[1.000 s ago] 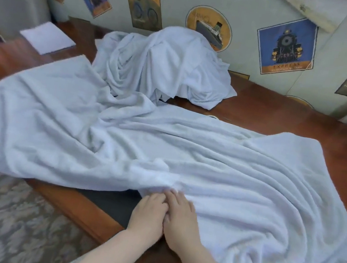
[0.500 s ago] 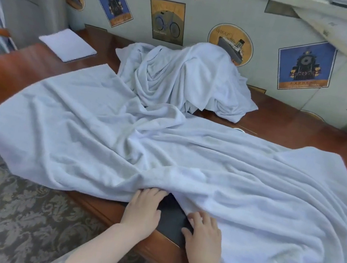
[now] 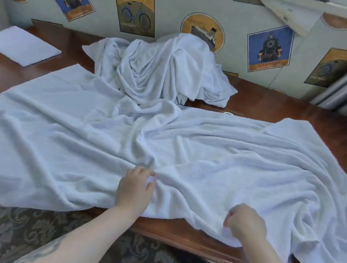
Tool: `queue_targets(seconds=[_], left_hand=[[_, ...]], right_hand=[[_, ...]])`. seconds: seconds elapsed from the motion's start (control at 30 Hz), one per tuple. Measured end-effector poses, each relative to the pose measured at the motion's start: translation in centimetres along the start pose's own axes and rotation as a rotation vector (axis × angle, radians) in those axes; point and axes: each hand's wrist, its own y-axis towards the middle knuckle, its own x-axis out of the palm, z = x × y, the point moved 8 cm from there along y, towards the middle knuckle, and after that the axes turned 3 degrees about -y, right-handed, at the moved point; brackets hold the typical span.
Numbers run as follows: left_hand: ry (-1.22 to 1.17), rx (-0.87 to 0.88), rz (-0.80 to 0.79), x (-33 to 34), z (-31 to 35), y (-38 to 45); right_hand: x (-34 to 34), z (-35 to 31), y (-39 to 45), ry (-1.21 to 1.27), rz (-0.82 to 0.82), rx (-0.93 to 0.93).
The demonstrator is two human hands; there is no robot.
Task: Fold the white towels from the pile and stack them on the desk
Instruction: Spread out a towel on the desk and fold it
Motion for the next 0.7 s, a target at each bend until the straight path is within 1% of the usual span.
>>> queue_targets(seconds=[0.03,0.07,0.1,0.13,0.17,0.2,0.23,0.3,0.33,0.4,0.47,0.53,0.63,0.7], left_hand=[[0.058,-0.008,0.026,-0.9,-0.8,0.2],[0.118,-0.036,0.001,-1.3,-1.8,0.5],[0.173,-0.07,-0.074,-1.3,-3.1,0.7],[0.22,-0.105,-0.19,-0.9,-4.5,0.8],[0.247,-0.125,-0.306,-0.4,-5.6,0.8],[0.251,-0.125,-0.37,-0.1,-6.4,0.8],[0.24,-0.114,-0.371,-0.3,-6.8,0.9],[0.218,-0.111,-0.29,-1.3,-7.1,1.3],[0.225,-0.124,-0.272,-1.7,-7.3,1.5],[0.243,-0.15,-0.308,-2.0,-7.6,1.8],[0.172,-0.178,-0.321,-2.5,-7.7,2.4],[0.037,-0.188,-0.237,-4.0,-6.9,3.7],[-0.144,-0.205,-0.04,-7.1,-4.9,6.7],[-0.254,-0.204,0.049,-8.6,-3.4,9.1]], right_hand=[[-1.0,-2.2,-0.9,0.152,0.178,-0.085],[-1.7,-4.5,-2.1,0.298,0.309,-0.191],[-1.8,-6.8,-3.0,0.382,0.346,-0.298],[-1.1,-9.1,-3.6,0.41,0.299,-0.395],[0.2,-11.0,-3.9,0.381,0.201,-0.447],[1.7,-12.3,-3.7,0.308,0.105,-0.449],[2.8,-13.0,-3.4,0.228,0.067,-0.429],[2.6,-13.3,-2.8,0.131,0.128,-0.372],[1.9,-13.2,-2.5,0.186,0.12,-0.343],[0.4,-12.5,-1.6,0.38,0.002,-0.303],[-2.3,-11.8,-1.4,0.459,-0.087,-0.331],[-5.1,-10.7,-1.3,0.507,-0.116,-0.309],[-8.3,-10.2,-0.1,0.551,-0.123,-0.225],[-10.1,-11.0,1.1,0.575,-0.054,-0.185]])
